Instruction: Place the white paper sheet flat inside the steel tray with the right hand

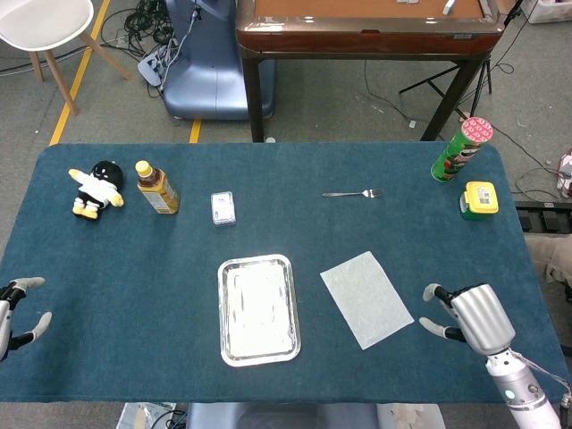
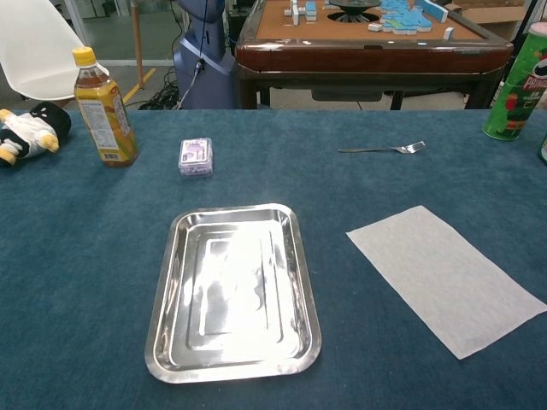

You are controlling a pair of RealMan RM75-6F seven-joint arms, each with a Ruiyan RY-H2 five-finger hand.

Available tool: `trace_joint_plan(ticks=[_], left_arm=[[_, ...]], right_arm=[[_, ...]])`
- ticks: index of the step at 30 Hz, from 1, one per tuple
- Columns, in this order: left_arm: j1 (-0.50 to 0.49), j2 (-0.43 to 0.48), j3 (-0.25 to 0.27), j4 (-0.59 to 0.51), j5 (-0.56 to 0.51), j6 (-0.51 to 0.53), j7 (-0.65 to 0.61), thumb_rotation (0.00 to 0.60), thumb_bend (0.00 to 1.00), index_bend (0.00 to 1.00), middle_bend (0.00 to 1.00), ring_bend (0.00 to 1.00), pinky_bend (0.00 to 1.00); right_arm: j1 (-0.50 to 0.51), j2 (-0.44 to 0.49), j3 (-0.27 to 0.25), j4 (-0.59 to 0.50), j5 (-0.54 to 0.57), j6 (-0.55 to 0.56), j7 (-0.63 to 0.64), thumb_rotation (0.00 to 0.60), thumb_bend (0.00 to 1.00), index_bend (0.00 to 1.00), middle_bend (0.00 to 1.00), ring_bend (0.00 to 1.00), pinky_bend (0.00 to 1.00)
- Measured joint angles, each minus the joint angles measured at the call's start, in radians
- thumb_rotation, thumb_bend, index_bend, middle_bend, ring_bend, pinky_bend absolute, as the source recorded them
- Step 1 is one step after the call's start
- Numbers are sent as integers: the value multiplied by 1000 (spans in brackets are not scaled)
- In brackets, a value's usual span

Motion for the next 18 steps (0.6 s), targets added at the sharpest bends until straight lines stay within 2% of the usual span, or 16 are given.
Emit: trace_joint_plan(ticks=[18], left_arm=[[-3, 4, 1, 0, -11, -19, -1, 600, 279, 342, 379, 382, 546]], right_arm=[[23, -78, -60, 25, 2, -106, -68, 600, 0, 533, 1000, 1000, 1000]])
